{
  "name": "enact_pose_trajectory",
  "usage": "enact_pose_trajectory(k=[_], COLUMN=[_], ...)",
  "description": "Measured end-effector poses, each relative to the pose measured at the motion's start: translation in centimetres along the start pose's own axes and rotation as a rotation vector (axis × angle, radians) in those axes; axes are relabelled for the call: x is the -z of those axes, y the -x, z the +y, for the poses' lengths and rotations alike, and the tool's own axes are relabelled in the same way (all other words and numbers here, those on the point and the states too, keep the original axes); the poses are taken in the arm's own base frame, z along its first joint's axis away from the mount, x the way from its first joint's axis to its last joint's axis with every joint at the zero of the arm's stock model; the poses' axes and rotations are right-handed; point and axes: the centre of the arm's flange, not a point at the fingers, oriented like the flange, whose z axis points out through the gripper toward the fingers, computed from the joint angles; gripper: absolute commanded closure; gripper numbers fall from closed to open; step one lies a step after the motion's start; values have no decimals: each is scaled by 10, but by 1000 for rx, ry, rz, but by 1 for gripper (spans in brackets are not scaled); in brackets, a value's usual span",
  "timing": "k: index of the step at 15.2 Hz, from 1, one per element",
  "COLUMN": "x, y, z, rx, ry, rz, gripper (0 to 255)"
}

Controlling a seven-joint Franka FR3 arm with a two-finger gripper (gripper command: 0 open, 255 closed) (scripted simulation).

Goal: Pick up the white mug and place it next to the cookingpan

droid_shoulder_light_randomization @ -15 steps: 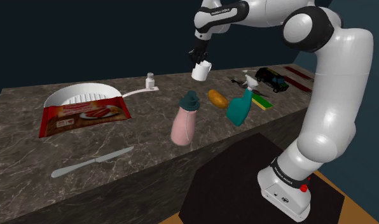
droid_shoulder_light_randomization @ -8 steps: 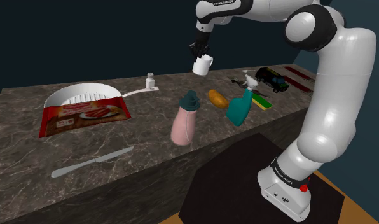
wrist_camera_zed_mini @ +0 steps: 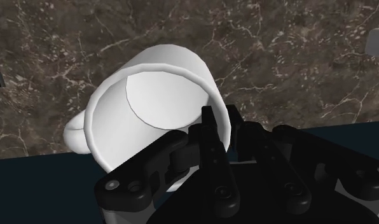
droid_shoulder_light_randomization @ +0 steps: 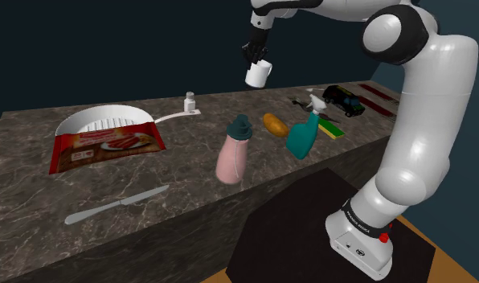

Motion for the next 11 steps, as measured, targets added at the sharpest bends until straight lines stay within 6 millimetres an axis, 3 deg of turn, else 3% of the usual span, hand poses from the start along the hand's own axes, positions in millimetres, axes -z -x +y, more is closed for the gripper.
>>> enact_pose_trajectory(k=[9,11], x=[47,51], y=[-3,10], z=[-1,-12], rx=[0,0], ry=[0,0], rz=[0,0], gripper=[255,255])
